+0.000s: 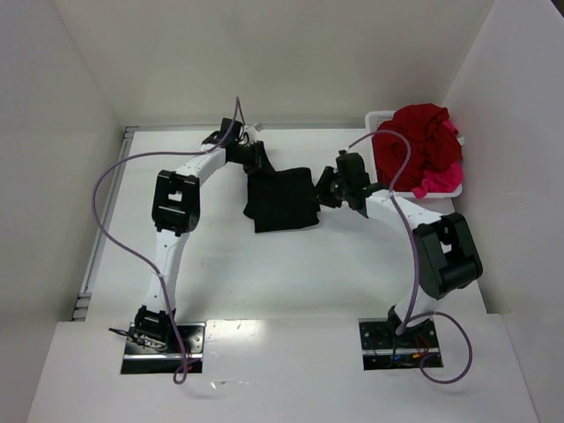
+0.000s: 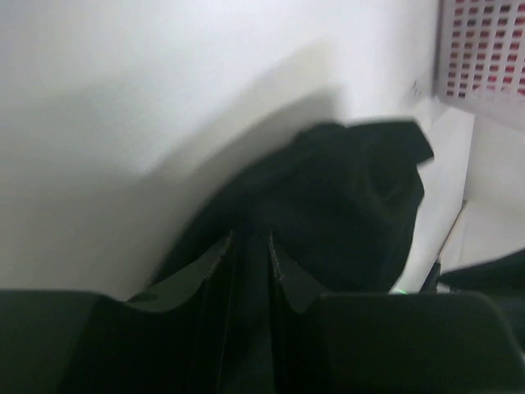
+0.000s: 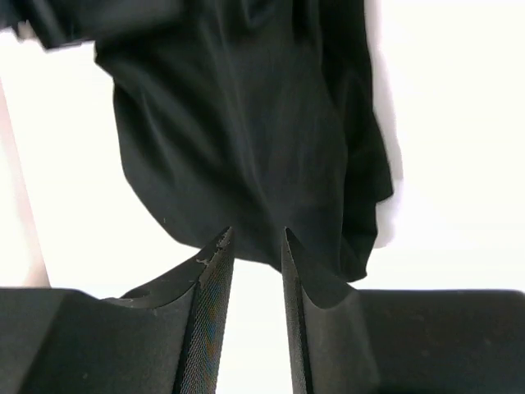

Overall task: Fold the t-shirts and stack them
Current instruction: Smooth out wrinkles on the folded tshirt

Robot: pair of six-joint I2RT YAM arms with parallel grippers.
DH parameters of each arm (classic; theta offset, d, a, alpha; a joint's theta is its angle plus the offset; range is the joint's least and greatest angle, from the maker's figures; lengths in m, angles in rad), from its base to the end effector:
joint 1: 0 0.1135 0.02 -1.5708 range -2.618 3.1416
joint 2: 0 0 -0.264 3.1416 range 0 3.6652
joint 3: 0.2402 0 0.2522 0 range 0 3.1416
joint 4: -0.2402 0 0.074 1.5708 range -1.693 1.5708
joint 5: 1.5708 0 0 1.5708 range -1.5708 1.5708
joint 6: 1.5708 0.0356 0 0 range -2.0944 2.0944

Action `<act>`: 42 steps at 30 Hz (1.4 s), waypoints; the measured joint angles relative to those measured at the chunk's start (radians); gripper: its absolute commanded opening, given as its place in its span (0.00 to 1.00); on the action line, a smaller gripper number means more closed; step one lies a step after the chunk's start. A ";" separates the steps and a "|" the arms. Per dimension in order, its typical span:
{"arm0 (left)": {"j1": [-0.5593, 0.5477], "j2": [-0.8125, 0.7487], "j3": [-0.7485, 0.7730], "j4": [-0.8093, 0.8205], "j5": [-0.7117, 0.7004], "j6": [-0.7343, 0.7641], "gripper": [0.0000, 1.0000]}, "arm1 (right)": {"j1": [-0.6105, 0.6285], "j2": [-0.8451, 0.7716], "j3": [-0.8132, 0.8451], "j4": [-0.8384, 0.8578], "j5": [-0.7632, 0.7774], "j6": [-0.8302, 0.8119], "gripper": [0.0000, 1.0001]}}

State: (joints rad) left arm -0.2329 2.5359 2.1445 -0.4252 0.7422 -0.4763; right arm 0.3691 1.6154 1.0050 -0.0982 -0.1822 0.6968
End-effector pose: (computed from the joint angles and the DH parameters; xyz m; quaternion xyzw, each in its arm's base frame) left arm 0.5345 -0.1515 0.1528 0.0274 0.8762 -0.4353 0.2047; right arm 0.3238 0.1322 0.2151 0.1101 0.8988 0.2826 0.3164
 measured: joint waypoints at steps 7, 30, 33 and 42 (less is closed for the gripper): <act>0.008 -0.301 -0.287 -0.008 -0.108 0.025 0.33 | -0.012 0.142 0.195 0.001 0.005 -0.045 0.24; 0.087 -0.338 -0.538 0.119 -0.260 -0.028 0.04 | -0.082 0.472 0.446 0.002 -0.028 -0.142 0.18; 0.116 -0.325 -0.481 0.116 -0.291 -0.027 0.09 | -0.111 0.473 0.470 0.001 -0.019 -0.143 0.18; 0.136 -0.340 -0.408 0.109 -0.280 -0.020 0.22 | -0.146 0.445 0.457 0.002 -0.032 -0.145 0.21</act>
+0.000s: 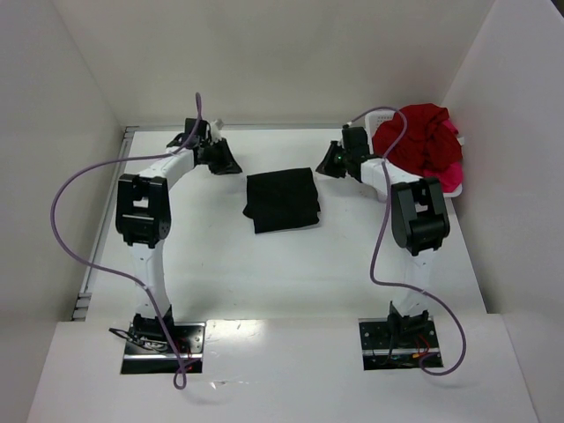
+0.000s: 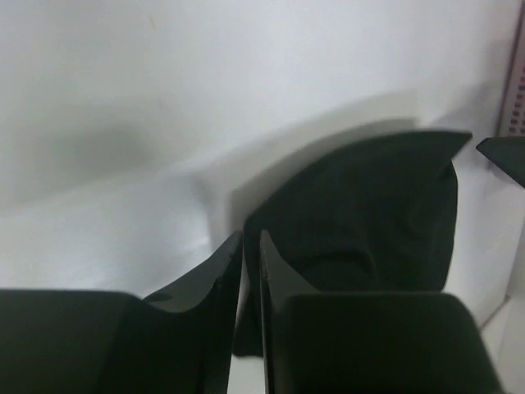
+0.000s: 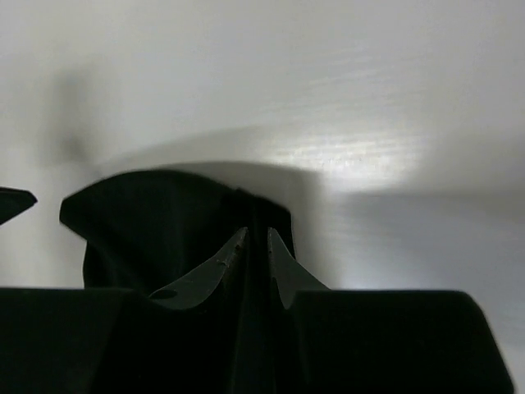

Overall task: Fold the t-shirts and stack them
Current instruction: Smooth out wrinkles on the folded tshirt

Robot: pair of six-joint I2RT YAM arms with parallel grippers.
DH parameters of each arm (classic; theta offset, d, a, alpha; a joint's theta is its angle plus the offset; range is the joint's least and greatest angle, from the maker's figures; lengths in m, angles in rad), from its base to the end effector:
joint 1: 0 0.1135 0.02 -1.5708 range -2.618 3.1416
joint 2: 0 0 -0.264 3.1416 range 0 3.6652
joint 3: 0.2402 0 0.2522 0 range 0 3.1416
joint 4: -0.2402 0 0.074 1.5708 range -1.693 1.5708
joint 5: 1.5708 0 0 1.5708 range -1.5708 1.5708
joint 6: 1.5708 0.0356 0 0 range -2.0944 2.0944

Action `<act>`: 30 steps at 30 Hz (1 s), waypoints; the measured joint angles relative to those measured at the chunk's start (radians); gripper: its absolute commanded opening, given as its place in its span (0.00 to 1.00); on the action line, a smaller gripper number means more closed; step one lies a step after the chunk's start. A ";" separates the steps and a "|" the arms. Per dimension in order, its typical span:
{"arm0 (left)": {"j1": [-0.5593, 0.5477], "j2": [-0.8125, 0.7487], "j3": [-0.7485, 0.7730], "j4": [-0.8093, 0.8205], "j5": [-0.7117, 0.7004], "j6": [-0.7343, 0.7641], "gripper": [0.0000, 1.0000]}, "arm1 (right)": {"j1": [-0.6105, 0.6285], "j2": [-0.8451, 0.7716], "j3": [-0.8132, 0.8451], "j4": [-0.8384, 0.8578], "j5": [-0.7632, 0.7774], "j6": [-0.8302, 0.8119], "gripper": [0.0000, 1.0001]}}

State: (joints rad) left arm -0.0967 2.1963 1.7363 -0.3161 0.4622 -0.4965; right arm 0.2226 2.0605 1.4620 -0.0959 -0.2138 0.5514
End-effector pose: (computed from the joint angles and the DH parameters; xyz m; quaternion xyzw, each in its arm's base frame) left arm 0.4924 -0.0637 0.1984 -0.0914 0.8973 -0.3121 0.2985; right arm 0.4508 0.1098 0.1884 0.1027 0.8956 0.2487 0.3542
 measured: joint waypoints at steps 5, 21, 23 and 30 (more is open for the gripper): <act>-0.007 -0.161 -0.192 -0.017 0.092 0.016 0.24 | 0.000 -0.185 -0.153 -0.005 -0.049 -0.004 0.24; -0.248 -0.247 -0.426 -0.032 0.230 0.074 0.08 | 0.117 -0.251 -0.343 0.004 -0.221 0.005 0.13; -0.245 -0.239 -0.440 -0.024 0.204 0.074 0.06 | 0.126 -0.227 -0.343 0.003 -0.227 0.005 0.13; -0.240 -0.179 -0.463 -0.020 0.142 0.074 0.06 | 0.129 -0.216 -0.353 -0.003 -0.216 -0.017 0.13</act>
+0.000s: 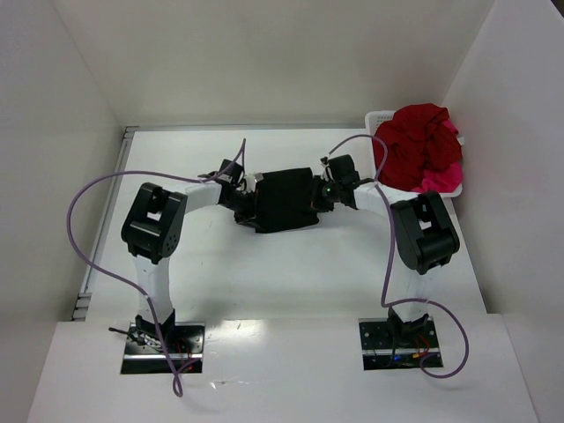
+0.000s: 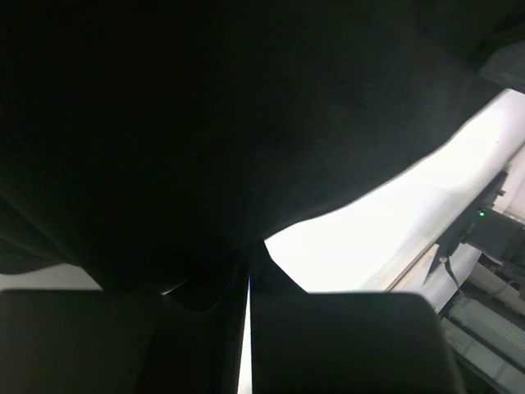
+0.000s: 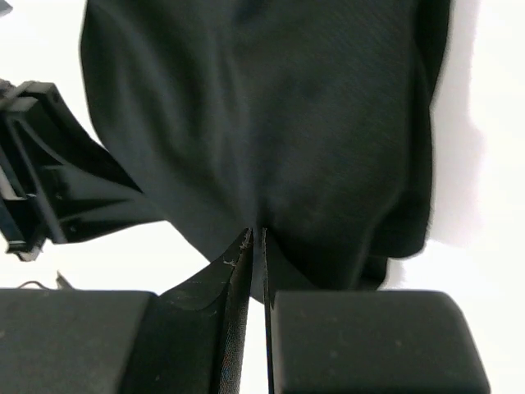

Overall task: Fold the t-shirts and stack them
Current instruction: Smooth out wrinkles on the folded tshirt

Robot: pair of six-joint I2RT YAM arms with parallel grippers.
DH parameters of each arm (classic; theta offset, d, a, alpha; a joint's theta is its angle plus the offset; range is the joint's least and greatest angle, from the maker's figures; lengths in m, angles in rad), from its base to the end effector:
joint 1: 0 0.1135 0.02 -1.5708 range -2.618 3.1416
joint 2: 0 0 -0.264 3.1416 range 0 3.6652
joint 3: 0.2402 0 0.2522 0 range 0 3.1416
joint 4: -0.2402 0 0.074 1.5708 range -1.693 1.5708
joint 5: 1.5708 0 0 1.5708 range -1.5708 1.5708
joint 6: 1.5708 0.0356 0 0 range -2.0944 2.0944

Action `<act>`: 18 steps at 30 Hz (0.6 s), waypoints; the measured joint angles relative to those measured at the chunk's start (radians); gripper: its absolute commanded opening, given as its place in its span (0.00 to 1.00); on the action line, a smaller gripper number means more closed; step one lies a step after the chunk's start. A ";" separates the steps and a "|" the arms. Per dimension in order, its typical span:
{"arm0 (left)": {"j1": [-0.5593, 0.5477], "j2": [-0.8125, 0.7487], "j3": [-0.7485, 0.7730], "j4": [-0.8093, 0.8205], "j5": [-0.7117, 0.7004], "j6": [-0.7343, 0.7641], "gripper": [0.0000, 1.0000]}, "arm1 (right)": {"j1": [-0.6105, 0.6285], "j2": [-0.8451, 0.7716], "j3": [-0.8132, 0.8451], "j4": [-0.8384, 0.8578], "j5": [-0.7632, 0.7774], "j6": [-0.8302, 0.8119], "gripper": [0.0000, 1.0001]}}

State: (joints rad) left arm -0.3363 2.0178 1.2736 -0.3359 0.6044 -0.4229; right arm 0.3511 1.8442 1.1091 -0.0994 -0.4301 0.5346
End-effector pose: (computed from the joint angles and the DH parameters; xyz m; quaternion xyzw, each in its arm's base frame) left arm 0.3743 -0.1523 0.1387 0.0321 0.9284 -0.3541 0.1084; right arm 0.3561 0.1462 0.1691 0.0070 0.9147 0.3306 0.2324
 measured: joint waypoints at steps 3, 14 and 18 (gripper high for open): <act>0.000 0.010 -0.003 -0.002 -0.006 -0.001 0.06 | 0.000 0.000 -0.020 -0.013 0.017 -0.010 0.13; 0.038 -0.036 -0.003 -0.095 0.001 0.010 0.09 | -0.002 -0.046 -0.032 -0.131 0.142 -0.037 0.16; 0.045 -0.134 0.014 -0.152 0.045 0.034 0.13 | -0.019 -0.121 -0.031 -0.169 0.166 -0.038 0.19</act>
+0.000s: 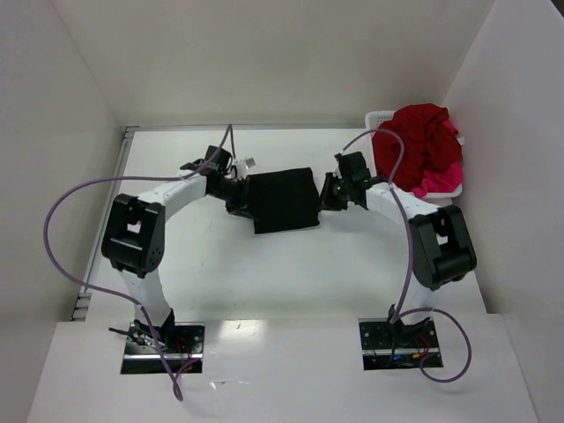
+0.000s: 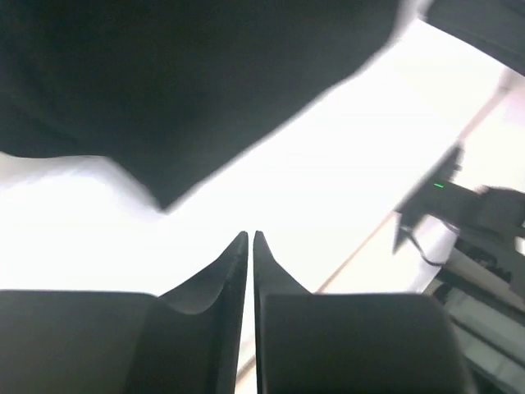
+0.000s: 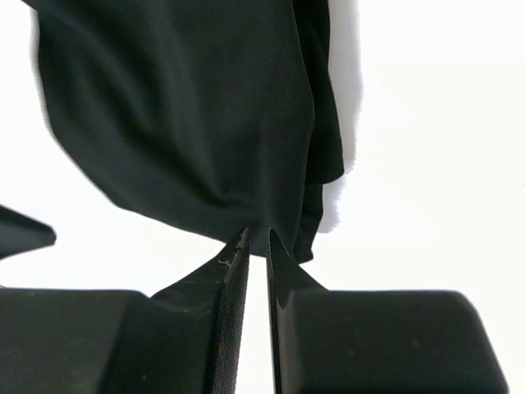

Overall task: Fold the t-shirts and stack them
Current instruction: Smooth out wrinkles on the folded tshirt

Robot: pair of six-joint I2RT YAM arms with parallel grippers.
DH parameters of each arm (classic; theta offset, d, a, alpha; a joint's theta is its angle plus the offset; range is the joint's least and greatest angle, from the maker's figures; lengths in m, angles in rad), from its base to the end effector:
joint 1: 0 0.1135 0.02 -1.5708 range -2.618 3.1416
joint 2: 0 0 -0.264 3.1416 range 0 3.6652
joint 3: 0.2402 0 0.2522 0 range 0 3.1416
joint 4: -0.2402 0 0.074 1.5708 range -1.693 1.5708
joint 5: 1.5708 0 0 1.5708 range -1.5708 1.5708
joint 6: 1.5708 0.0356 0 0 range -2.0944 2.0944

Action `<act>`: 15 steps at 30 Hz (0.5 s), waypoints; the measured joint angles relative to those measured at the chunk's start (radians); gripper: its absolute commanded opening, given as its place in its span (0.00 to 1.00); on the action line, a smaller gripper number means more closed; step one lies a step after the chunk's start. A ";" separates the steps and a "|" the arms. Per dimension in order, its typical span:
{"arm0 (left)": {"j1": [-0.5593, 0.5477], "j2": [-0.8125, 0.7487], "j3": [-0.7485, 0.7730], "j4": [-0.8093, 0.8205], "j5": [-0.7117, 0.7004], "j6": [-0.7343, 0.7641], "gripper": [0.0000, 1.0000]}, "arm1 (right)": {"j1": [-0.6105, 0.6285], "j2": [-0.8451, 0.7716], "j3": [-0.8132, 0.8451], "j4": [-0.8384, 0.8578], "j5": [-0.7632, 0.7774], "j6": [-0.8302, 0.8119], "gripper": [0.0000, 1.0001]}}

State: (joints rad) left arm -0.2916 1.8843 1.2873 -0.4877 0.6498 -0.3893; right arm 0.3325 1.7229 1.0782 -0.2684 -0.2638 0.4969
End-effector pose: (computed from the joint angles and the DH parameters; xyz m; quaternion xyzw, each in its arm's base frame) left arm 0.3631 -0.1315 0.1861 0.0318 0.9225 -0.3682 0.1115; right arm 0.3355 0.1257 0.1894 0.0347 0.9385 0.2429 0.2429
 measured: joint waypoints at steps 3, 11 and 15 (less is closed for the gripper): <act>0.002 -0.062 0.057 -0.022 0.033 0.001 0.14 | -0.022 -0.068 0.018 -0.010 0.008 0.008 0.20; 0.010 -0.064 0.204 0.039 -0.098 -0.031 0.40 | -0.039 -0.064 0.162 0.020 0.010 0.022 0.49; 0.010 -0.002 0.254 0.041 -0.288 -0.032 0.60 | -0.039 0.011 0.267 0.020 0.023 0.003 0.69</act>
State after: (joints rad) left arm -0.2821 1.8820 1.5410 -0.4465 0.3622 -0.4217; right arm 0.2939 1.7344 1.3457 -0.2485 -0.2413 0.5003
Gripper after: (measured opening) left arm 0.533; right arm 0.585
